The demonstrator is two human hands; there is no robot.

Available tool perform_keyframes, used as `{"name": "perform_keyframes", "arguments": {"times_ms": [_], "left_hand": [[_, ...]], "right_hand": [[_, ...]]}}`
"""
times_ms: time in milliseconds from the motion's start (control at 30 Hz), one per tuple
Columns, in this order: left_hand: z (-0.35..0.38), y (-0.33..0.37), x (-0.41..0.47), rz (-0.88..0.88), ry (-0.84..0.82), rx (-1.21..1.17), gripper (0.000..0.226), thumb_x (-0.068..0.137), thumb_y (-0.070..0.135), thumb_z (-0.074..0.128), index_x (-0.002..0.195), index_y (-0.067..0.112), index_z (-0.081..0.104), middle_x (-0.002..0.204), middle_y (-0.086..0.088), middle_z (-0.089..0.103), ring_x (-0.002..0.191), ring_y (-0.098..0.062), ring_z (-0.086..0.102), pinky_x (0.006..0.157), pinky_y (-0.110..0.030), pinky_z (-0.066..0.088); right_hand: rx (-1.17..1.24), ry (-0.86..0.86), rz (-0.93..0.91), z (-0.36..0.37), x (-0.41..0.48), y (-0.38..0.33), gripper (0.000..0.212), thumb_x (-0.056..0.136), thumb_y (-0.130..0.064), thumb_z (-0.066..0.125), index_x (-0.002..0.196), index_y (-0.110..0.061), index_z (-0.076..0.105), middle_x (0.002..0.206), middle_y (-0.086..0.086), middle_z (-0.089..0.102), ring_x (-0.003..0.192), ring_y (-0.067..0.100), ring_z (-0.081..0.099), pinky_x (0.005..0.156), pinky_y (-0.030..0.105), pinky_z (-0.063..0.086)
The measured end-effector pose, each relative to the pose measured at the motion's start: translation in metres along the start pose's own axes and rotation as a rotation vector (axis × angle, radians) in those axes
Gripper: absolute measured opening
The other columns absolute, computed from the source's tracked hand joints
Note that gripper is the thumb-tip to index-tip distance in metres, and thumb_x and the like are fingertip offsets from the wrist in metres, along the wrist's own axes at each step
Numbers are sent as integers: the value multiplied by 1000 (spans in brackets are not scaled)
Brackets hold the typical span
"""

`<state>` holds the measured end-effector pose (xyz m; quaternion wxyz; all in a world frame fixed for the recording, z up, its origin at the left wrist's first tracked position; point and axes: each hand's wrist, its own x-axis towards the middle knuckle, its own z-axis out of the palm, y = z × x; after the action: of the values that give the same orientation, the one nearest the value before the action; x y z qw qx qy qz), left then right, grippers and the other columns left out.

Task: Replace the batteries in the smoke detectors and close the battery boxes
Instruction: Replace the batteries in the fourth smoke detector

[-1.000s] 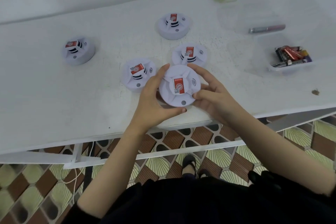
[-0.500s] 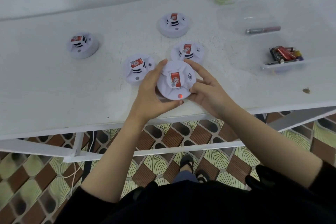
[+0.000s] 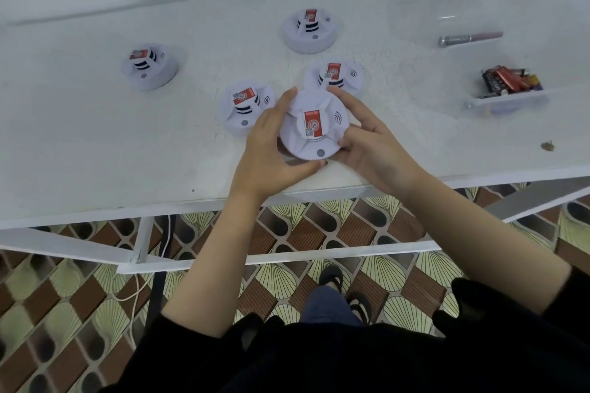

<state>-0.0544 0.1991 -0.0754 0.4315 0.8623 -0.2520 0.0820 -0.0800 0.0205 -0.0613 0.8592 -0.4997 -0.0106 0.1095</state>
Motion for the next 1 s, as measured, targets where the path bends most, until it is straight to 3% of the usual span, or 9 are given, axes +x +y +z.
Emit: {"name": "perform_keyframes", "arguments": {"times_ms": [267, 667, 867, 1000], "left_hand": [[0, 0, 0, 7, 11, 4, 100, 69, 47, 78, 147, 5, 33, 136, -9, 52, 126, -20, 49, 104, -35, 45], [0, -4, 3, -7, -19, -5, 99, 71, 46, 76, 149, 6, 30, 138, -10, 50, 129, -20, 47, 107, -39, 42], [-2, 0, 1, -98, -7, -71, 103, 68, 40, 85, 149, 9, 29, 142, -3, 48, 130, -10, 46, 105, -24, 43], [-9, 10, -4, -230, 27, -184, 85, 57, 38, 90, 126, 35, 40, 123, 16, 57, 112, 3, 57, 85, -12, 49]], "right_hand": [[-4, 8, 3, 1, -1, -1, 67, 86, 19, 29, 141, -17, 39, 118, 11, 62, 103, 24, 61, 89, 38, 53], [-7, -20, 1, 0, 1, -2, 60, 89, 11, 47, 139, -20, 41, 114, 10, 65, 104, 24, 63, 87, 38, 54], [-24, -22, 17, 2, 0, -3, 64, 85, 9, 53, 140, -19, 39, 118, 10, 63, 106, 22, 63, 88, 37, 54], [-351, -28, 5, 5, -4, -11, 67, 82, -8, 65, 139, -30, 39, 126, 4, 60, 113, 22, 60, 87, 40, 55]]}}
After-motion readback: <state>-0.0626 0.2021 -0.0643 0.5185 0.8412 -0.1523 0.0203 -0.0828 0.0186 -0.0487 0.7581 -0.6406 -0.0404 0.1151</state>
